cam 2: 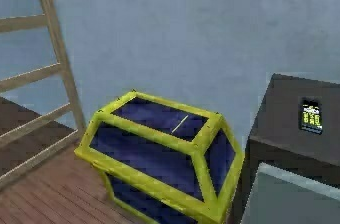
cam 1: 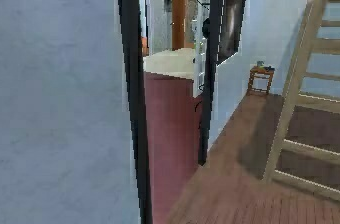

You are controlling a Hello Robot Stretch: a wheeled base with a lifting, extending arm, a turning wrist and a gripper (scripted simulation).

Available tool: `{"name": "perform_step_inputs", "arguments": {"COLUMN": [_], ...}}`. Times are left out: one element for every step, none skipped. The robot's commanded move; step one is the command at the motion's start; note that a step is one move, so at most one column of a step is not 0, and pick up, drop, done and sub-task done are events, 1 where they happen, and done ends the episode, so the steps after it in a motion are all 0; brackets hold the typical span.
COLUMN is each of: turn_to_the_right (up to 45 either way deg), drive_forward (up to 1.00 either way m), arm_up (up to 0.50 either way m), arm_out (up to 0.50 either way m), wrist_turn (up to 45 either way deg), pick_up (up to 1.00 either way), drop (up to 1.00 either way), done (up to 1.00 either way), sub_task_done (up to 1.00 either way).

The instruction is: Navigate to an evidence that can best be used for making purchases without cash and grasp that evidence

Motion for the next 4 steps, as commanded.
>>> {"name": "perform_step_inputs", "arguments": {"turn_to_the_right": [-45.0,-45.0,-45.0,-39.0], "drive_forward": [0.0,0.0,0.0,0.0], "arm_up": [0.0,0.0,0.0,0.0], "arm_out": [0.0,0.0,0.0,0.0], "wrist_turn": [0.0,0.0,0.0,0.0], "pick_up": [0.0,0.0,0.0,0.0], "drop": [0.0,0.0,0.0,0.0], "done": [0.0,0.0,0.0,0.0], "sub_task_done": [0.0,0.0,0.0,0.0]}}
